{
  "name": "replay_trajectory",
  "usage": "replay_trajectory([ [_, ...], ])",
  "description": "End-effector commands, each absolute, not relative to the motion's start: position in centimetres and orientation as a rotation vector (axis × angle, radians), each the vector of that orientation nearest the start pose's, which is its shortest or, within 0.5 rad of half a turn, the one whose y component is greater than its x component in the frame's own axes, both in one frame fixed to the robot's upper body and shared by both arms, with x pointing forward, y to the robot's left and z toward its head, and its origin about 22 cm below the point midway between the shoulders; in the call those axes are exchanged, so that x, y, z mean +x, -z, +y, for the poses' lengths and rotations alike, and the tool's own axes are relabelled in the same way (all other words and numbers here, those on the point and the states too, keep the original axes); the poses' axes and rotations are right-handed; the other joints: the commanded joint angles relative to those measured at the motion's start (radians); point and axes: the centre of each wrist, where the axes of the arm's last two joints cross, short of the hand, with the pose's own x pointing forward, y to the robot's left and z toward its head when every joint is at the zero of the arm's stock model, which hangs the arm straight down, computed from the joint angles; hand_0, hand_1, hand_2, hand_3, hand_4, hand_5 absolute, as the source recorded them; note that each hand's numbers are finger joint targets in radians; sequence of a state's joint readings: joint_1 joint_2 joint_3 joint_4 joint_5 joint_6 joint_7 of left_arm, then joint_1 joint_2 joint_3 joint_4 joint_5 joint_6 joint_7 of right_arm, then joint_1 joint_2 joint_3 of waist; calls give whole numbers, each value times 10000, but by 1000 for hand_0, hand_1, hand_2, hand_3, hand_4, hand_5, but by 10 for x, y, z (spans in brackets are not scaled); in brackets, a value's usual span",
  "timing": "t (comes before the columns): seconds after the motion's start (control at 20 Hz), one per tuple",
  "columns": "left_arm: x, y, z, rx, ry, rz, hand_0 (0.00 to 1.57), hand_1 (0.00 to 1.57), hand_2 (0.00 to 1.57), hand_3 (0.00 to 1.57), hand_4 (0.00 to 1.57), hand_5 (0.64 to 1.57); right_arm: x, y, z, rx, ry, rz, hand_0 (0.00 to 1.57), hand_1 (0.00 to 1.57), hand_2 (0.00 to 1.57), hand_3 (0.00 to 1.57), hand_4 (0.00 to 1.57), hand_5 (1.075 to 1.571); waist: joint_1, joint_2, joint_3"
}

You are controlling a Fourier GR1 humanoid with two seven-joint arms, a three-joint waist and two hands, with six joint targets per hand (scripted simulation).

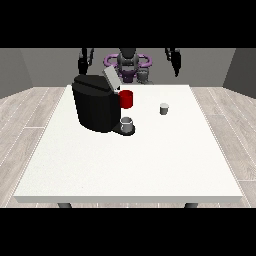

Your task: Insert the coffee pod into the coffee machine and close the lid

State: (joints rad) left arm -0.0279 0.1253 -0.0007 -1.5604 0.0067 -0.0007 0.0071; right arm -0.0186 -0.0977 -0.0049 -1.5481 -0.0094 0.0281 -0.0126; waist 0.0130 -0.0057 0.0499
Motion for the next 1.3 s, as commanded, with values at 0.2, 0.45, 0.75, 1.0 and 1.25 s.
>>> replay_trajectory([
  [0.2,235,4,238,160,1261,-16763,0,0,0,0,320,1571,227,23,-249,-458,-749,-14956,0,0,0,0,128,1571,-165,-333,-501],
  [0.45,259,-14,300,1977,2576,-16609,0,0,0,0,0,1571,243,-5,-243,-1242,977,-16552,0,0,0,0,94,1571,-919,58,-502],
  [0.75,302,-48,319,2076,2730,-15950,0,0,0,0,0,1571,246,4,-238,-1095,802,-17098,0,0,0,0,169,1571,-1120,684,-497],
  [1.0,326,-45,316,2352,3354,-15709,0,0,0,0,0,1571,268,-23,-219,-522,556,-17731,0,0,0,0,168,1571,-1383,1537,-499],
  [1.25,342,-38,349,2962,2698,-15016,0,0,0,0,0,1571,263,-38,-208,-474,64,-17696,0,0,0,0,233,1571,-1775,1561,-504],
])
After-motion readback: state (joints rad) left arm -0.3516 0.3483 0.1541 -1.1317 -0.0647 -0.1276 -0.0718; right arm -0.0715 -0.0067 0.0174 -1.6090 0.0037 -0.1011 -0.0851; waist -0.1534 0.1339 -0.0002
